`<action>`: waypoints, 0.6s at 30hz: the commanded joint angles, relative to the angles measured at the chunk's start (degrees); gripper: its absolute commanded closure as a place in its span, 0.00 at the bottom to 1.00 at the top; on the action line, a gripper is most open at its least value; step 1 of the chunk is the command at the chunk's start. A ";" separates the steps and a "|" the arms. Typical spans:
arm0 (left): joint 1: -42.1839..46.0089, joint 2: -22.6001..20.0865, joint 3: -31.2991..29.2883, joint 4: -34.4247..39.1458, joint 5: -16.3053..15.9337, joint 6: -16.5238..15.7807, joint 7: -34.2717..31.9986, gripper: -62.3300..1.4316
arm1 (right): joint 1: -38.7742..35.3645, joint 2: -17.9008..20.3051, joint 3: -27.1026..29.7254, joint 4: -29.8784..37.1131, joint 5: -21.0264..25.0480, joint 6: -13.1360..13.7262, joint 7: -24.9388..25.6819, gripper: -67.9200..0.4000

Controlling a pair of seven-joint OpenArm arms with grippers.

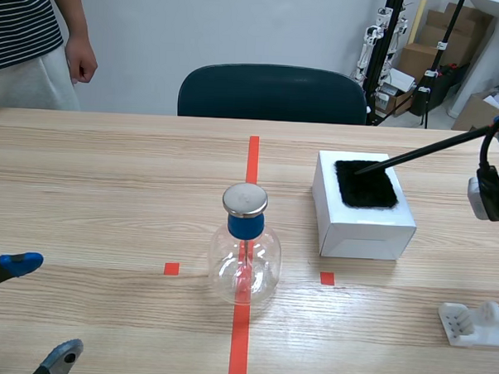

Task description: Do the electroscope experiment. rub the rod on the fur

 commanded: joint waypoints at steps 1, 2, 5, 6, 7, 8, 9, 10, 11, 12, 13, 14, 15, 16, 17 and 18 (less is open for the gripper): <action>-0.02 -0.48 -0.48 0.81 -0.59 0.11 -1.18 0.00 | 0.85 0.76 0.48 0.44 0.50 -0.37 -2.05 1.00; -0.02 -0.48 -0.48 0.81 -0.59 0.11 -1.18 0.00 | 0.85 0.76 0.48 0.42 0.83 -0.35 -3.41 1.00; -0.02 -0.48 -0.48 0.81 -0.59 0.11 -1.18 0.00 | 0.85 0.79 0.48 0.42 1.42 1.09 -6.08 1.00; -0.02 -0.48 -0.48 0.81 -0.59 0.11 -1.18 0.00 | 0.85 0.79 0.48 0.42 1.51 1.77 -5.99 1.00; -0.02 -0.48 -0.48 0.81 -0.59 0.11 -1.18 0.00 | 0.85 0.79 0.48 0.42 1.66 1.84 -5.51 1.00; -0.02 -0.48 -0.48 0.81 -0.59 0.11 -1.18 0.00 | 0.85 0.76 0.48 0.42 1.86 1.75 -4.48 1.00; -0.02 -0.48 -0.48 0.81 -0.59 0.11 -1.18 0.00 | 0.85 0.76 0.48 0.44 1.86 1.68 -3.43 1.00; -0.02 -0.48 -0.48 0.81 -0.59 0.11 -1.18 0.00 | 0.85 0.76 0.48 0.55 1.88 1.01 -2.19 1.00; -0.02 -0.48 -0.48 0.81 -0.59 0.11 -1.18 0.00 | 0.85 0.66 0.48 0.68 2.27 -0.02 -1.01 1.00; -0.02 -0.48 -0.48 0.81 -0.59 0.11 -1.18 0.00 | 0.85 0.46 0.48 0.83 2.49 -1.01 -0.37 1.00; -0.02 -0.48 -0.48 0.81 -0.59 0.11 -1.18 0.00 | 0.85 0.15 0.48 0.98 2.51 -1.60 -0.02 1.00; -0.02 -0.48 -0.48 0.81 -0.59 0.11 -1.20 0.00 | 0.85 -0.09 0.48 1.05 2.47 -1.86 0.09 1.00; -0.02 -0.48 -0.48 0.81 -0.61 0.11 -1.20 0.00 | 0.85 -0.28 0.48 1.18 2.43 -1.90 0.15 1.00; -0.02 -0.48 -0.48 0.81 -0.61 0.11 -1.20 0.00 | 0.85 -0.39 0.48 1.25 2.34 -1.90 0.20 1.00; -0.02 -0.48 -0.48 0.81 -0.61 0.11 -1.18 0.00 | 0.85 -0.42 0.48 1.25 2.27 -1.86 0.13 1.00; -0.02 -0.48 -0.48 0.81 -0.61 0.11 -1.18 0.00 | 0.85 -0.35 0.48 1.25 2.27 -1.44 -0.46 1.00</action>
